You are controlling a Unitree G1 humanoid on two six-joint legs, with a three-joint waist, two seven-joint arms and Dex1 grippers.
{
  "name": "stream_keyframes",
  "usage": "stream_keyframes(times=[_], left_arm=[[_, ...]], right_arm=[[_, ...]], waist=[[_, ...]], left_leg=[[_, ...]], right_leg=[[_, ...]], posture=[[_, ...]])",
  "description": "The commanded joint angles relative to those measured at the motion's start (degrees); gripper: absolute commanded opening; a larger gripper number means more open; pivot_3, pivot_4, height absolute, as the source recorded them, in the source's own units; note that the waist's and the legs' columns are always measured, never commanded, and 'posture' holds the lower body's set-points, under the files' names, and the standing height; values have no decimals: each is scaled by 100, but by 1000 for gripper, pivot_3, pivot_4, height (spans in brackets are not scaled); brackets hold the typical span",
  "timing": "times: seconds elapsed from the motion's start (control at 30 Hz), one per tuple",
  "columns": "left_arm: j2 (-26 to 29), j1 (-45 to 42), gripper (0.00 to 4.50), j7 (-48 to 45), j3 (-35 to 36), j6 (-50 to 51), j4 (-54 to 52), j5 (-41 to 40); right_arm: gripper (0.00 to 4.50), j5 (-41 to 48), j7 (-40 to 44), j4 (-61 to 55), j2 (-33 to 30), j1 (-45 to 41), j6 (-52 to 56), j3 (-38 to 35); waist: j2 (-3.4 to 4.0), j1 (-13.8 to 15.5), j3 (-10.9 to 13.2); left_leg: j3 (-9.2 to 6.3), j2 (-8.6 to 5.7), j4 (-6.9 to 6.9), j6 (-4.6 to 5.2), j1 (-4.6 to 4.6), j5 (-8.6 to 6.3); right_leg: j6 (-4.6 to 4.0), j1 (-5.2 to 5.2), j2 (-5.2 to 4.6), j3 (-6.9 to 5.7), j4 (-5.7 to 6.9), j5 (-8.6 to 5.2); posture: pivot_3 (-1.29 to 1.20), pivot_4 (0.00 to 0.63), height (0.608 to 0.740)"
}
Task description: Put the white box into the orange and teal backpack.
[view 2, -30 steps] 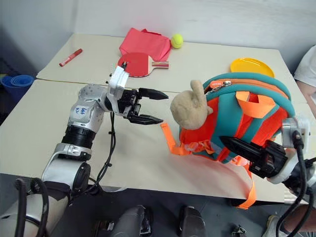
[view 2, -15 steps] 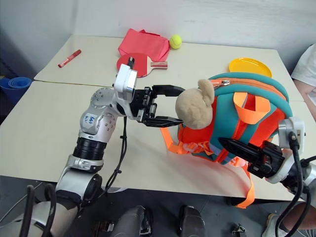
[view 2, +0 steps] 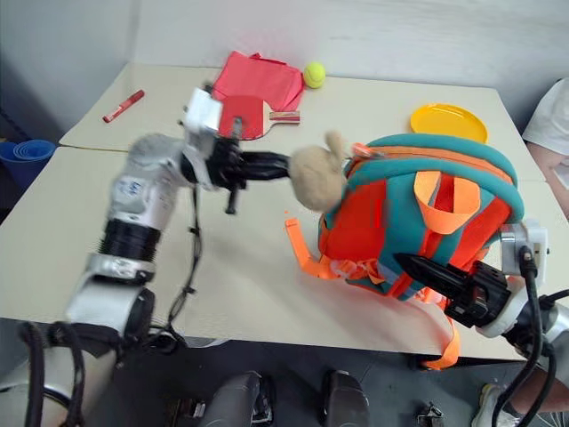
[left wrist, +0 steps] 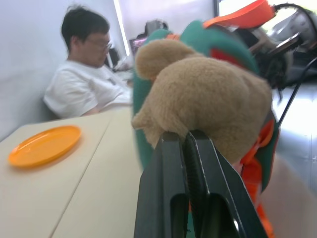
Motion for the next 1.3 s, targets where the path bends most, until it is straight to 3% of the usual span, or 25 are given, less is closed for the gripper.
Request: stream_keyframes(times=[0.03,0.33,0.5,0.67,0.7,0.83,0.97,1.13,1.27,1.3], left_arm=[[126,-132,31,-263,-156,-401,628,399],[-371,845,31,373,-932,-1008,611,1403],[-341,1299,31,578,-1004,-1452,634,1662],[-181,1502,31,714,-725,-998,349,1438],[-163,1525,512,716,-664,-855,255,1355],[94,1762,1679,685,-444,-620,-280,1172],[678,2382,2903,469,-36,-33,-1165,693],[1372,3463,4384,321,559,-203,-1803,290],[1746,4426,4500,321,993,-746,-2286,279],[1844,4594,4500,366,1057,-977,-2350,378]], right_arm=[[0,22,-27,-151,97,72,-197,-232],[0,-327,-336,-594,750,390,-581,90],[0,-2530,-171,-445,931,496,-1511,996],[0,-3795,-9,-76,1422,258,-2609,1677],[0,-3947,59,1,1452,210,-2764,1729],[0,-4130,238,233,1509,39,-3175,1636],[1298,-4127,820,127,972,196,-3179,1332],[2963,-3830,1597,-218,199,1041,-2909,500],[4425,-4411,2329,594,128,1468,-3614,48],[4472,-4567,2465,909,149,1446,-3915,-55]], waist=[[0,3,0],[0,3,0],[0,-2,-1],[0,-10,-2],[1,-15,-2],[1,-41,-3],[4,-118,-3],[13,-135,-6],[10,-109,-7],[11,-103,-7]], left_leg=[[0,-1,0,1,0,-1],[1,-3,2,5,-2,-3],[2,0,2,3,-1,-4],[7,-1,2,2,3,-4],[7,-1,2,2,3,-4],[9,0,2,1,3,-3],[7,3,2,0,3,-3],[1,11,-2,-7,4,-7],[-6,4,-1,-6,7,-9],[-6,1,-2,-4,8,-12]], right_leg=[[0,0,-1,-1,0,0],[1,-1,-8,14,3,0],[0,-4,-7,37,3,0],[0,-8,-7,31,6,0],[0,-9,-7,30,11,0],[0,-10,-4,20,18,0],[-3,-10,-5,24,19,-1],[-7,-4,-14,46,8,-4],[-7,2,-51,44,0,-4],[-7,2,-55,45,-13,-4]], posture=[[0,150,740],[0,150,740],[0,150,740],[0,150,740],[0,150,740],[0,150,740],[0,150,740],[0,150,740],[0,150,740],[0,150,740]])
